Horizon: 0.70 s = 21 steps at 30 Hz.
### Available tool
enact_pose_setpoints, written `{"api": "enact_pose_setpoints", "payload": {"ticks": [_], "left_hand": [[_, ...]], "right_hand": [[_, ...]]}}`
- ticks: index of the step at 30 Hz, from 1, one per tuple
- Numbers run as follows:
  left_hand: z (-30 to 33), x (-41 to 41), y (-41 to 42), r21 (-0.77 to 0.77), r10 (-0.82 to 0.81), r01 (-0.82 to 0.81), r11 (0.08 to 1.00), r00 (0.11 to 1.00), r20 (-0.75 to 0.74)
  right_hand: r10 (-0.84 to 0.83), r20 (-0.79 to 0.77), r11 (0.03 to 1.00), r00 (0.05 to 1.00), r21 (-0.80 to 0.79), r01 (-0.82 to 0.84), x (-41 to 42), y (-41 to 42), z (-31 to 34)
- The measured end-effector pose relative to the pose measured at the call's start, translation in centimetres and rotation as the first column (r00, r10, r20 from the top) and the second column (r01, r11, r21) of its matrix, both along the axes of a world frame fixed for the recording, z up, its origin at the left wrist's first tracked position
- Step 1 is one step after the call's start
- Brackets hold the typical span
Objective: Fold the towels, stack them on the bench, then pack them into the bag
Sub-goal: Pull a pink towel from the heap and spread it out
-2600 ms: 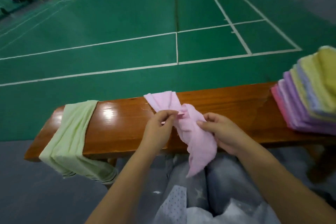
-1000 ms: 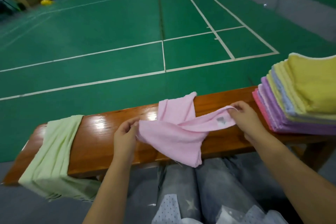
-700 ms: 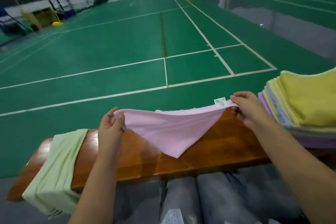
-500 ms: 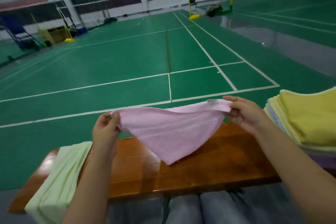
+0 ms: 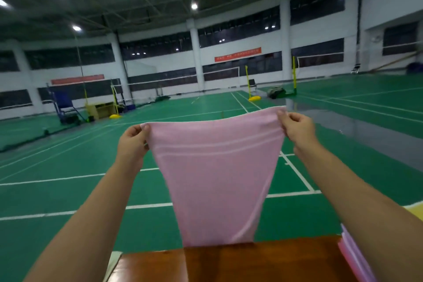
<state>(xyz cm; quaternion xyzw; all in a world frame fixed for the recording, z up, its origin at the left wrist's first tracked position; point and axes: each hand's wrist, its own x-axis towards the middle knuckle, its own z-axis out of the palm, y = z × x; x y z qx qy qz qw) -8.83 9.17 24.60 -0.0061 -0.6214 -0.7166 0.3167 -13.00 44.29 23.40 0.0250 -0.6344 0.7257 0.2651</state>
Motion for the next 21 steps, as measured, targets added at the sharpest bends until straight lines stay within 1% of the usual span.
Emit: {"api": "enact_pose_setpoints", "payload": {"ticks": [2,3,6,9,12,15,17,18,20,21], "left_hand": [[2.1,0.4,0.1,-0.012,0.007,-0.007,1.000,0.999,-0.032],[3.3,0.6,0.2,-0.015,0.008,-0.009,1.000,0.998,-0.063],[5.5,1.4,0.4,-0.012,0.004,-0.006,1.000,0.990,-0.140],[5.4,1.8,0.5,0.003,0.001,-0.001,1.000,0.991,-0.134],[3.5,2.5,0.3,-0.012,0.007,-0.007,1.000,0.998,-0.058],[0.3,3.9,0.8,-0.042,0.002,0.000,0.999,0.999,0.042],[-2.8,5.1,1.5,-0.067,-0.036,0.045,0.997,0.992,0.124],[-5.1,6.0,2.0,-0.083,-0.064,0.082,0.993,0.979,0.196],[-10.3,7.5,2.6,-0.115,-0.105,0.152,0.982,0.935,0.340],[-12.8,8.3,2.8,-0.112,-0.123,0.182,0.977,0.908,0.400]], "right_hand": [[-0.093,-0.058,0.995,0.994,0.019,0.094,0.6,0.3,2.5],[-0.111,-0.092,0.994,0.990,0.012,0.112,0.8,0.5,3.9],[-0.051,-0.116,0.999,0.992,-0.008,0.050,1.2,1.0,6.6],[0.067,-0.054,0.994,0.996,-0.083,-0.071,1.1,1.2,6.9],[0.113,0.024,0.989,0.993,-0.099,-0.111,1.3,1.3,5.3],[0.238,0.134,0.968,0.962,-0.111,-0.224,2.9,1.7,1.8],[0.356,0.223,0.933,0.907,-0.127,-0.335,4.7,2.1,-1.5],[0.408,0.292,0.913,0.865,-0.144,-0.382,5.7,2.2,-4.2],[0.447,0.431,0.891,0.784,-0.140,-0.431,7.5,2.4,-9.5],[0.432,0.499,0.895,0.751,-0.134,-0.425,8.5,2.5,-12.2]]}}
